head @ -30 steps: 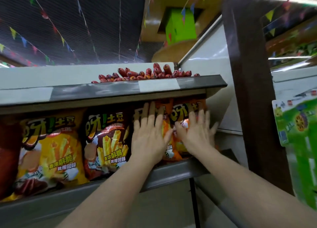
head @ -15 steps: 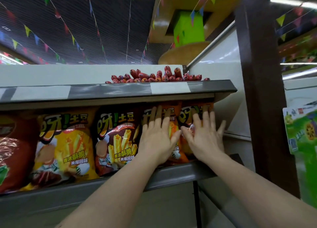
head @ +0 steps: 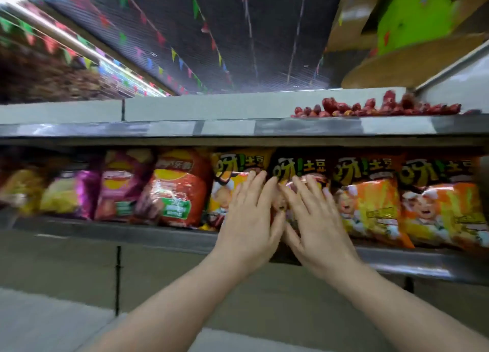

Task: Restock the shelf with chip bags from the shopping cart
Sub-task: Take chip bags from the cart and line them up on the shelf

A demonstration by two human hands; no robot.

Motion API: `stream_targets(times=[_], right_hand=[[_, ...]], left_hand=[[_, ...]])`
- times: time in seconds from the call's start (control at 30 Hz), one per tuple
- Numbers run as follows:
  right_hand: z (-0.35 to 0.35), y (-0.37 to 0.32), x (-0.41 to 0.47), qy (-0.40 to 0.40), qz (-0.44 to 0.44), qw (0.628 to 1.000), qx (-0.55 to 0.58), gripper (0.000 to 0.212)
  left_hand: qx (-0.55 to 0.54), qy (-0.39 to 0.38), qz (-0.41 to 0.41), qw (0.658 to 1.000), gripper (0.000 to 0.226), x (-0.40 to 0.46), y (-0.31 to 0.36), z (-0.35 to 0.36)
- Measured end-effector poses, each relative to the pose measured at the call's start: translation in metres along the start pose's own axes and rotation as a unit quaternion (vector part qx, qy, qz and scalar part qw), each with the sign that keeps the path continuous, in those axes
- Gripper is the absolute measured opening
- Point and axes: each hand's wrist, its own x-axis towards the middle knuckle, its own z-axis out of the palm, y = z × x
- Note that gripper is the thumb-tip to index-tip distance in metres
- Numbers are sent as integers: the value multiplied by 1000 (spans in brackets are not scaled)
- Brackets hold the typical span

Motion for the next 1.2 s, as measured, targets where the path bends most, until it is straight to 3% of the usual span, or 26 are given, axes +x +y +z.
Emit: stream_targets(times=[0.17, 0.37, 0.47, 0.87, 1.2], right_hand=[[27, -64, 33, -6, -33, 997, 69, 52], [49, -151, 59, -59, -24, 986, 153, 54], [57, -198, 78, -91, -21, 981, 170, 54], [116, -350, 134, -136, -3, 969, 207, 50], [176, -439, 188, -148, -40, 954, 259, 48]], left_hand=[[105, 4, -74, 992, 56, -25, -57, -44], [141, -7, -162, 977, 70, -67, -128, -105], [159, -33, -194, 967, 62, -84, -167, -136], [209, -105, -225, 946, 54, -139, -308, -245], [191, -92, -253, 944, 49, -164, -412, -268]])
